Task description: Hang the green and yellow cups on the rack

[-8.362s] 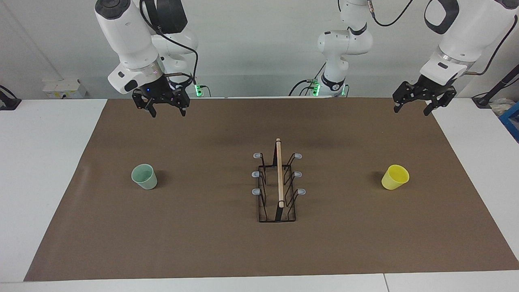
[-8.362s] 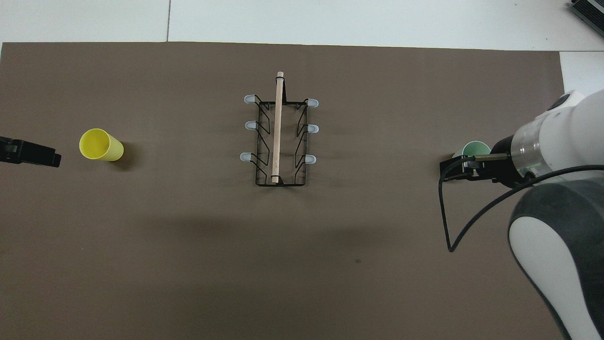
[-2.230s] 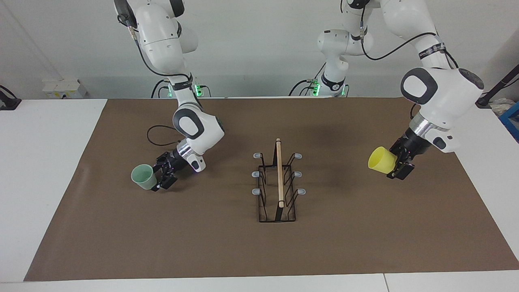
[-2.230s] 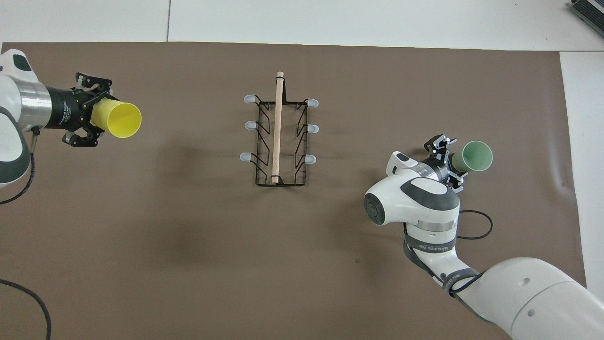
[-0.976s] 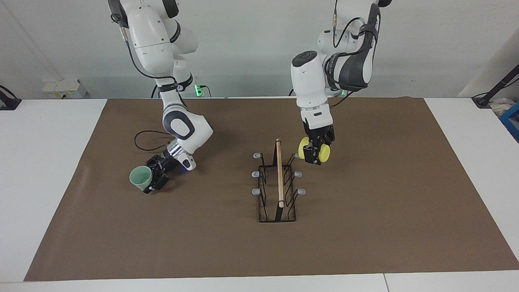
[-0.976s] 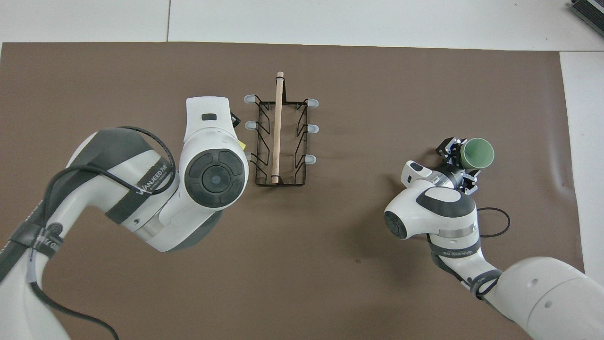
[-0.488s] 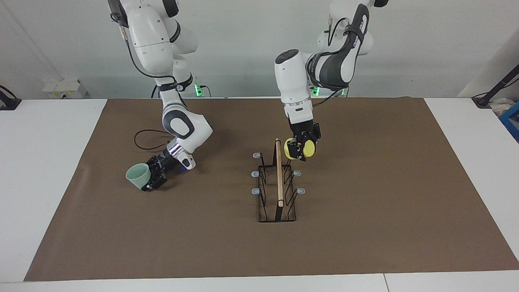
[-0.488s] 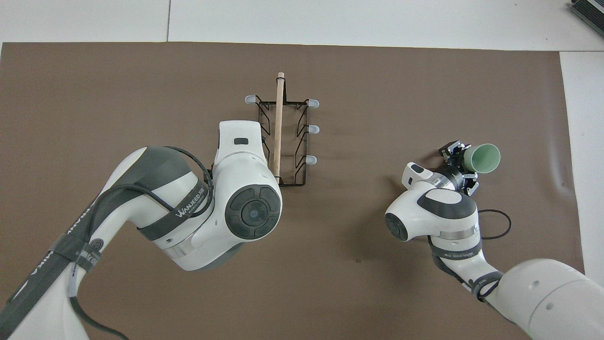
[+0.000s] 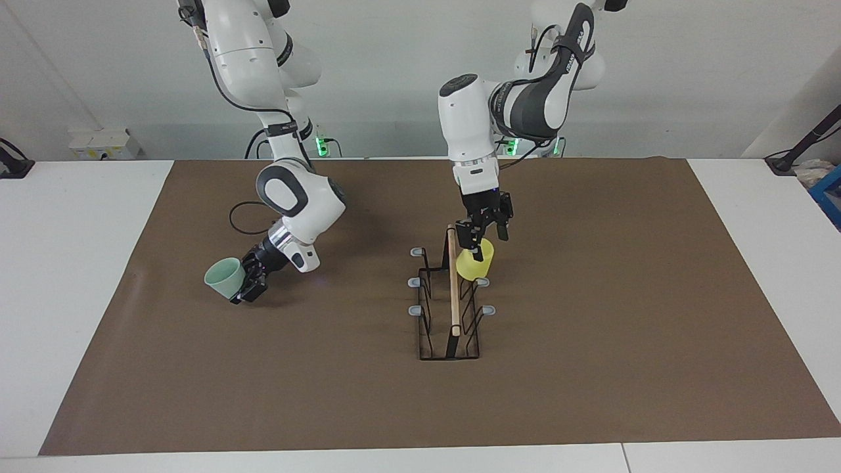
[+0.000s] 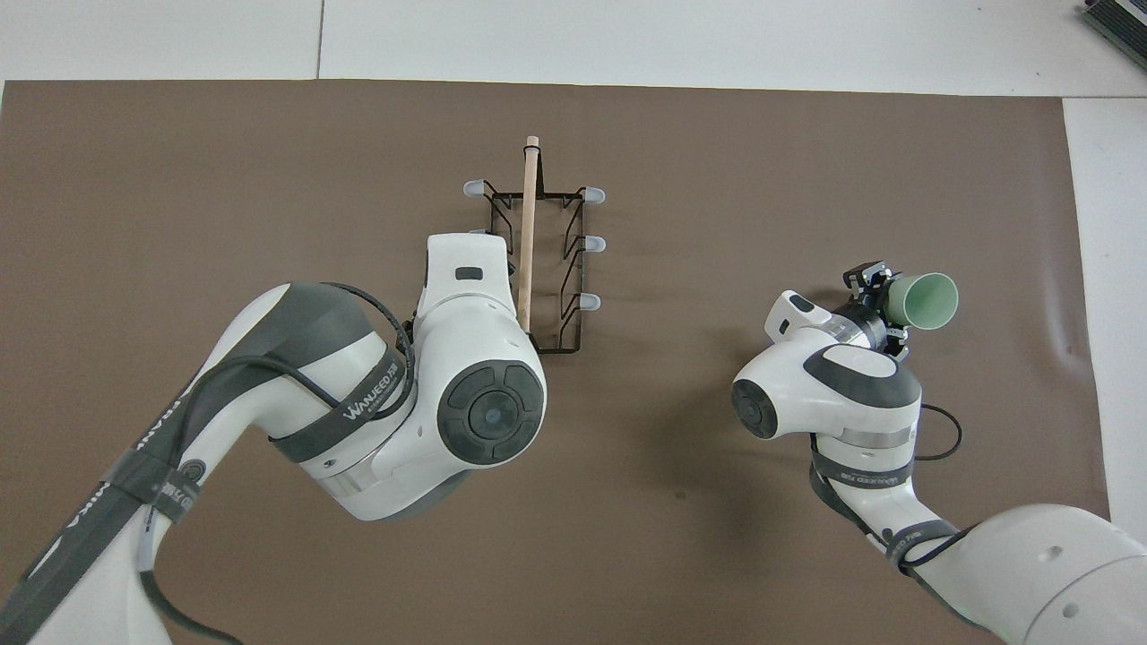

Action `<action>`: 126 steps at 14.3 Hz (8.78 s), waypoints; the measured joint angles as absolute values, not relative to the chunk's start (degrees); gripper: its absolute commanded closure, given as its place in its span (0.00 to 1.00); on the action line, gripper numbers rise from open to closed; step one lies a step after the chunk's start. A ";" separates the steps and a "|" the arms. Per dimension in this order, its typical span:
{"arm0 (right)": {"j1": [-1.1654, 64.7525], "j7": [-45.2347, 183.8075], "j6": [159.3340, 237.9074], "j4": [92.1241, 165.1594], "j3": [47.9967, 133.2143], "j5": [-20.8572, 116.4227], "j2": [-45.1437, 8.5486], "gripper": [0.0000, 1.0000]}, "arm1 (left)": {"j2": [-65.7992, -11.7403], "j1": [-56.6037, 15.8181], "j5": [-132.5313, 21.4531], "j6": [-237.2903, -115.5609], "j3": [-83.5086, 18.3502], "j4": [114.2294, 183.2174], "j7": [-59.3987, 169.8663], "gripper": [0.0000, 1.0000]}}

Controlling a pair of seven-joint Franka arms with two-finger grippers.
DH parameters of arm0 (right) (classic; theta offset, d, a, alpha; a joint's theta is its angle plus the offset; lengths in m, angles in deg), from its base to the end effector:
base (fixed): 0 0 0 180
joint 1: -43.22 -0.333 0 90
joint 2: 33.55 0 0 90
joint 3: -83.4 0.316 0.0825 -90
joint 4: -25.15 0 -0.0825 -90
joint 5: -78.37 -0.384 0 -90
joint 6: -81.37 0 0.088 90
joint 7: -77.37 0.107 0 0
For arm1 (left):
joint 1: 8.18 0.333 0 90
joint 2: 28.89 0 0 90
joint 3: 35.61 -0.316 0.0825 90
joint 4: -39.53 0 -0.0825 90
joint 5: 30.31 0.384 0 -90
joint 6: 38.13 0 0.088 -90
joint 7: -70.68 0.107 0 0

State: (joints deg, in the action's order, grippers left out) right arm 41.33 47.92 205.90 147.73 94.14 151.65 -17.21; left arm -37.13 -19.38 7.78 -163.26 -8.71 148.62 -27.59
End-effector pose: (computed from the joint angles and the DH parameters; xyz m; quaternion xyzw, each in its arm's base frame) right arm 0.5564 0.0861 0.2710 0.6132 0.6597 -0.1510 0.4073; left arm 0.4999 -0.3500 0.4515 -0.9048 -0.3362 -0.2603 0.0219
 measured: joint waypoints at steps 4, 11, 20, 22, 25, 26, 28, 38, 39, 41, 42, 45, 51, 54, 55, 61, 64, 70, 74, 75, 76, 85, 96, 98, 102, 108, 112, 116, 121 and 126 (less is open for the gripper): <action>41.24 43.98 206.31 146.23 95.09 136.53 -21.98 1.00 | -37.29 -18.22 2.72 -158.85 -9.51 144.48 -13.39 0.00; 41.14 40.56 200.45 140.15 99.24 112.69 -27.75 1.00 | -34.10 -16.80 -18.06 -152.93 -22.76 139.37 32.50 0.00; 40.27 40.19 200.39 136.66 101.00 83.35 -34.29 1.00 | -28.91 -16.09 -30.76 -140.83 -37.32 136.32 72.27 0.00; 39.11 40.18 203.60 136.71 101.06 78.39 -35.12 1.00 | -28.86 -16.05 -30.77 -137.70 -39.00 134.73 76.69 0.00; 38.74 35.34 211.37 137.70 101.09 67.91 -35.07 1.00 | -28.69 -15.82 -30.82 -136.00 -40.74 134.31 80.45 0.00; 38.67 31.82 214.65 138.37 101.09 63.26 -34.97 1.00 | -28.66 -15.53 -30.84 -135.82 -40.75 134.31 80.62 0.00; 38.61 21.28 218.93 139.80 101.08 50.88 -34.85 1.00 | -28.55 -15.11 -31.05 -135.08 -40.69 134.31 80.85 0.00; 39.83 -15.89 219.21 143.73 100.81 6.23 -37.18 1.00 | -27.80 -13.61 -31.12 -134.54 -38.75 134.46 80.85 0.00; 40.58 -18.15 217.86 144.47 100.79 4.04 -37.80 1.00 | -27.80 -13.61 -31.12 -134.54 -38.64 134.46 80.85 0.00; 43.39 -22.32 213.12 145.86 100.68 0.31 -39.06 1.00 | -27.80 -13.61 -31.12 -134.54 -38.58 134.46 80.85 0.00; 44.91 -24.98 210.70 146.60 100.59 -2.52 -39.51 1.00 | -27.80 -13.60 -31.12 -134.54 -38.58 134.46 80.85 0.00; 46.34 -34.02 208.25 149.74 100.47 -15.16 -39.67 1.00 | -27.80 -13.60 -31.12 -134.54 -38.58 134.46 80.85 0.00; 37.39 -45.92 213.28 151.53 100.78 -37.44 -36.25 1.00 | -27.80 -13.59 -31.12 -134.54 -38.58 134.46 80.85 0.00; 35.94 -51.33 213.47 151.00 100.76 -41.24 -33.99 1.00 | -27.80 -13.59 -31.12 -134.54 -38.58 134.46 80.85 0.00; 35.95 -52.61 213.47 150.51 100.67 -41.76 -32.95 1.00 | -27.80 -13.59 -31.12 -134.54 -38.58 134.46 80.85 0.00; 35.08 -60.41 213.44 149.24 100.64 -46.43 -28.08 1.00 | -27.80 -13.59 -31.12 -134.54 -38.58 134.46 80.85 0.00; 34.25 -62.98 213.44 149.21 100.65 -48.38 -26.95 1.00 | -27.80 -13.59 -31.12 -134.54 -38.58 134.47 80.85 0.00; 34.18 -69.71 208.18 148.68 100.50 -53.37 -20.09 1.00 | -27.80 -13.59 -31.12 -134.54 -38.58 134.47 80.85 0.00; 34.21 -70.25 207.74 148.39 100.04 -53.54 -18.82 1.00 | -27.80 -13.58 -31.12 -134.54 -38.58 134.47 80.85 0.00; 34.22 -70.71 207.36 148.76 100.03 -54.06 -18.75 1.00 | -27.80 -13.58 -31.12 -134.54 -38.58 134.46 80.85 0.00; 34.26 -71.87 206.45 149.30 100.02 -54.56 -18.57 1.00 | -27.80 -13.58 -31.12 -134.54 -38.58 134.47 80.85 0.00; 34.40 -76.90 200.73 152.06 99.71 -60.36 -15.10 0.01 | -27.80 -13.62 -31.13 -134.54 -38.26 134.47 80.85 0.00; 33.91 -72.60 208.14 150.70 99.94 -60.43 -19.17 0.00 | -27.80 -13.11 -31.13 -134.05 -38.29 134.47 80.85 0.00; 32.81 -68.36 215.96 149.54 100.02 -59.56 -23.78 0.00 | -27.80 -13.08 -31.13 -134.00 -38.41 134.47 80.85 0.00; 31.70 -59.17 223.23 146.47 99.29 -45.68 -29.53 0.00 | -27.64 -13.02 -31.13 -133.69 -38.63 134.47 80.85 0.00; 32.28 -38.46 215.23 142.00 88.32 -8.54 -32.45 0.00 | -27.58 -13.03 -31.13 -133.69 -38.11 134.47 80.85 0.00; 33.02 -24.74 202.25 141.19 81.62 11.18 -35.65 0.00 | -27.58 -13.03 -31.13 -133.53 -38.11 134.47 80.84 0.00; 38.26 -16.00 190.62 139.11 80.76 32.54 -37.19 0.00 | -27.56 -13.02 -31.13 -133.55 -38.21 134.47 80.82 0.00; 38.83 -4.21 188.54 137.75 81.40 59.38 -37.22 0.00 | -27.55 -13.02 -31.72 -133.54 -38.27 134.47 80.82 0.00; 39.96 20.59 188.61 137.54 81.46 63.90 -37.20 0.00 | -27.55 -13.02 -32.20 -133.54 -38.42 134.47 80.82 0.00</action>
